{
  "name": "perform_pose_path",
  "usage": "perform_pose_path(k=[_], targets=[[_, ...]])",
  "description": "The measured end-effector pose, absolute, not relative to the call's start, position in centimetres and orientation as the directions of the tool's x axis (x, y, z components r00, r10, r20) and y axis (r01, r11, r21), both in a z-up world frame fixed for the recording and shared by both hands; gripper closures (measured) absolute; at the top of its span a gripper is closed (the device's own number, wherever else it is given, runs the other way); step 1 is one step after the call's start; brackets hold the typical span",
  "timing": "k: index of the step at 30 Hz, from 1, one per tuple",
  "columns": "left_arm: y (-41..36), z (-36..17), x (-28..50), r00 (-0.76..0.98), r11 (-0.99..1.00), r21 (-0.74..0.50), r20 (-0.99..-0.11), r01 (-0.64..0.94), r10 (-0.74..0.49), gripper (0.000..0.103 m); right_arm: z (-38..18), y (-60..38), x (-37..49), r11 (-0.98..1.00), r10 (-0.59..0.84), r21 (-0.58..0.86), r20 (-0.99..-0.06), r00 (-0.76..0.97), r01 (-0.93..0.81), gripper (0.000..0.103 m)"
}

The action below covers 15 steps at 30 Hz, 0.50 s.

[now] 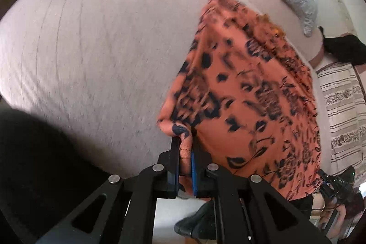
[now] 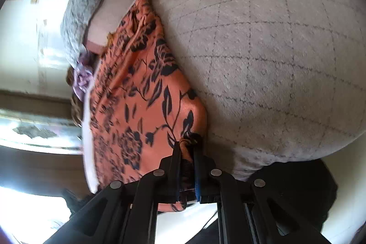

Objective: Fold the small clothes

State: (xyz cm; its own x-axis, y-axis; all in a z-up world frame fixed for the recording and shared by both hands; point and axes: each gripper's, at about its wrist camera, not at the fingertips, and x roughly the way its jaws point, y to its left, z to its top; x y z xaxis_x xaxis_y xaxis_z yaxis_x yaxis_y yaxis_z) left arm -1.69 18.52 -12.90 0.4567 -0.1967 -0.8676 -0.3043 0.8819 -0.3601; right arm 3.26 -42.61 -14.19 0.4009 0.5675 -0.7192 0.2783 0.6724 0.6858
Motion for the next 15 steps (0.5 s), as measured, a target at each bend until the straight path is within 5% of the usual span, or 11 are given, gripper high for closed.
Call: perform_pose_path(k=[15], targets=[[20.4,-0.6,18.7,0.721,0.873,-0.472,-0.647,-0.121,-0.250,0.094,-3.0,-42.5,22.9,0.577,0.623,0.816,-0.474,0.623,0.045,0.093]])
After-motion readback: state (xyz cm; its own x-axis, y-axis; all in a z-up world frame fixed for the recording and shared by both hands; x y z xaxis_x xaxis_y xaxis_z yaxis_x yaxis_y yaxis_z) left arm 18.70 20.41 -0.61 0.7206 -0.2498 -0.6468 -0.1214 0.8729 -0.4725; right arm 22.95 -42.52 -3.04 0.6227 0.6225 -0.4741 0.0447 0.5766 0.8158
